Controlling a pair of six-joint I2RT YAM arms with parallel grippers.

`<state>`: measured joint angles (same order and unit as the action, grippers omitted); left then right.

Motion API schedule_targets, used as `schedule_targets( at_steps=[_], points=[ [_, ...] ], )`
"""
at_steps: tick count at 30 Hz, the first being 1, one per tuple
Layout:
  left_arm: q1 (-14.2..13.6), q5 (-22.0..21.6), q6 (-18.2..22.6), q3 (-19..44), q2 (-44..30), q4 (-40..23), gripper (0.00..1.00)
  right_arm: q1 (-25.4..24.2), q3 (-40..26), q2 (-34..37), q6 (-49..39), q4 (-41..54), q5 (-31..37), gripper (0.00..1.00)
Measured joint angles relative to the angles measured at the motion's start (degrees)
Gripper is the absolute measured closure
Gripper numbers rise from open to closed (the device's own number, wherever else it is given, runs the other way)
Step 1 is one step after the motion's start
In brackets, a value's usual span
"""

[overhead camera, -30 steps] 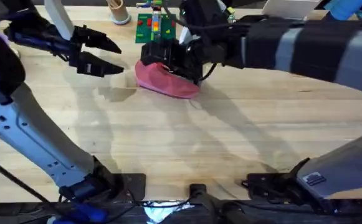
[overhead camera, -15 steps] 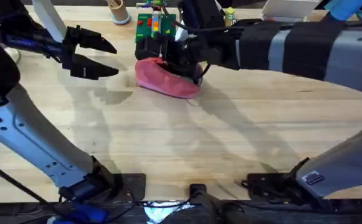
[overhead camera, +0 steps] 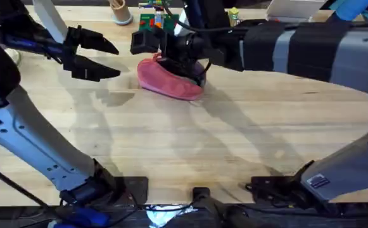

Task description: Unzip the bag, pick up the pens from the table one at a time and place them inside, then zip the bag closed.

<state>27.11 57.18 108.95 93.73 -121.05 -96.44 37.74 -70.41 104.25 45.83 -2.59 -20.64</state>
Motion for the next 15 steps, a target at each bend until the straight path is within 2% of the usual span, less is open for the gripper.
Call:
schedule_targets(
  at_steps=[15],
  points=[
    [0.0,-0.01,0.02,0.0,0.0,0.0,0.006,-0.04,0.09,-2.82,-2.66,0.01,-0.07,0.005]
  ],
)
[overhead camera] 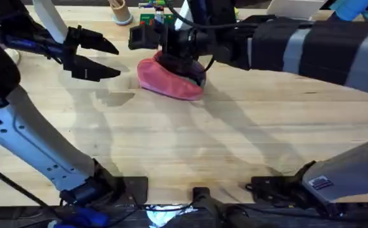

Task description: Unzip the bag, pick up the pens from the table one at a time and place them inside, then zip the bag closed.

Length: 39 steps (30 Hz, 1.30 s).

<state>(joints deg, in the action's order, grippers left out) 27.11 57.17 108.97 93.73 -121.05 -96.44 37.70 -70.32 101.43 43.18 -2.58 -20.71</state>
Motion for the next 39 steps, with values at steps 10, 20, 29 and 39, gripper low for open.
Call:
schedule_targets(
  at_steps=[10,20,29,39],
  points=[
    [0.0,0.01,0.0,0.0,0.0,0.0,0.006,-2.21,0.0,-2.47,-0.19,-0.18,0.04,0.005],
    [-0.02,0.2,0.33,0.0,-0.01,0.0,0.006,-3.77,-1.92,-2.47,-7.9,5.71,0.3,0.006],
    [-0.02,0.22,5.54,0.0,0.0,-0.46,0.006,-3.74,-16.58,-2.47,-20.01,29.34,10.64,0.006],
    [-0.04,0.22,7.78,0.0,0.0,0.57,0.005,-3.61,-23.93,-2.47,-25.66,34.35,19.54,0.006]
  ],
)
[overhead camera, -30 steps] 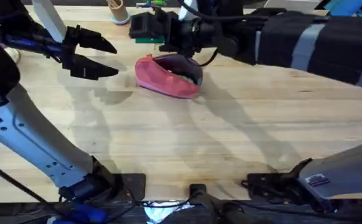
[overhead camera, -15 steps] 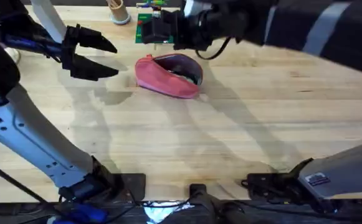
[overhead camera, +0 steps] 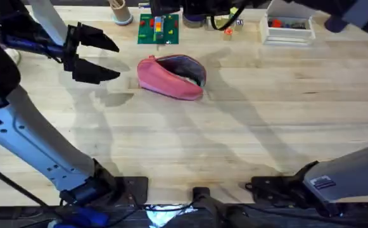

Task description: Unzip the bag, pick up the pens from the table one at a time and place them inside, then zip the bag closed.

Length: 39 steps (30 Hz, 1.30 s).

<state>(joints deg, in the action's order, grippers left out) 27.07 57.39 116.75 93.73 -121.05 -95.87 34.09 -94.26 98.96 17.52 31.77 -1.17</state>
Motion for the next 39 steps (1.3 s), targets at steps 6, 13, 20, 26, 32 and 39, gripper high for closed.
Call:
schedule_targets(
  at_steps=[6,13,20,26,32,39],
  points=[
    [-1.43,-0.02,0.15,0.0,0.0,2.2,0.006,1.0,-0.09,0.0,-3.44,1.23,1.34,0.005],
    [-4.15,0.0,0.3,0.0,0.0,2.42,0.006,3.64,-0.09,0.0,-4.72,3.08,4.16,0.005],
    [-4.11,0.0,0.3,0.0,0.0,2.42,0.006,5.39,-2.87,0.87,-3.09,6.43,3.93,0.006],
    [-4.11,0.0,0.3,0.0,0.0,2.36,0.006,7.49,-8.4,5.69,-2.29,7.32,3.44,0.005],
    [-4.11,0.0,0.3,0.0,0.0,2.22,0.006,8.17,-8.87,10.0,0.53,7.65,2.16,0.006],
    [-4.11,-0.02,0.3,0.0,0.0,2.18,0.006,8.46,-8.87,12.39,1.46,7.09,1.63,0.005]
  ],
)
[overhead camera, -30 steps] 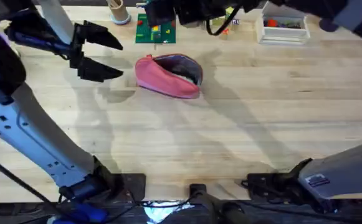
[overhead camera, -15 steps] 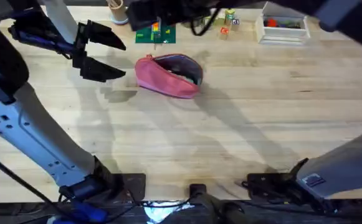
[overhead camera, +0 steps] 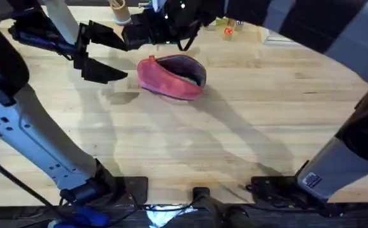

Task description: Unzip the bag, pick up the pens from the table one at a time and place them inside, then zip the bag closed.

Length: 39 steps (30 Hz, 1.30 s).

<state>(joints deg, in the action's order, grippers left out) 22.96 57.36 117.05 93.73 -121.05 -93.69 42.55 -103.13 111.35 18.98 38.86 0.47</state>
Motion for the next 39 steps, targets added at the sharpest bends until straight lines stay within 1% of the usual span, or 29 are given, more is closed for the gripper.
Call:
schedule_targets(
  at_steps=[9,21,26,30,36,39],
  points=[
    [0.0,0.0,-0.02,0.0,0.0,0.0,0.006,0.04,0.0,3.32,1.47,-4.14,-0.11,0.006],
    [0.0,0.02,0.0,0.0,0.0,-0.13,0.006,0.04,0.0,8.13,2.34,-4.88,-0.1,0.005],
    [0.0,0.0,0.0,0.0,0.0,-0.13,0.006,0.04,0.0,9.88,3.78,-5.86,-0.11,0.037],
    [0.0,0.01,-0.02,0.0,0.0,-0.13,0.006,0.04,0.0,10.34,4.52,-5.86,-0.16,0.141],
    [0.0,0.02,0.0,0.0,0.0,-0.13,0.006,0.3,0.0,10.34,5.51,-6.3,-0.91,0.407],
    [0.0,0.02,0.0,0.0,-0.01,-0.13,0.006,0.46,0.0,10.34,5.92,-6.39,-1.35,0.52]
  ],
)
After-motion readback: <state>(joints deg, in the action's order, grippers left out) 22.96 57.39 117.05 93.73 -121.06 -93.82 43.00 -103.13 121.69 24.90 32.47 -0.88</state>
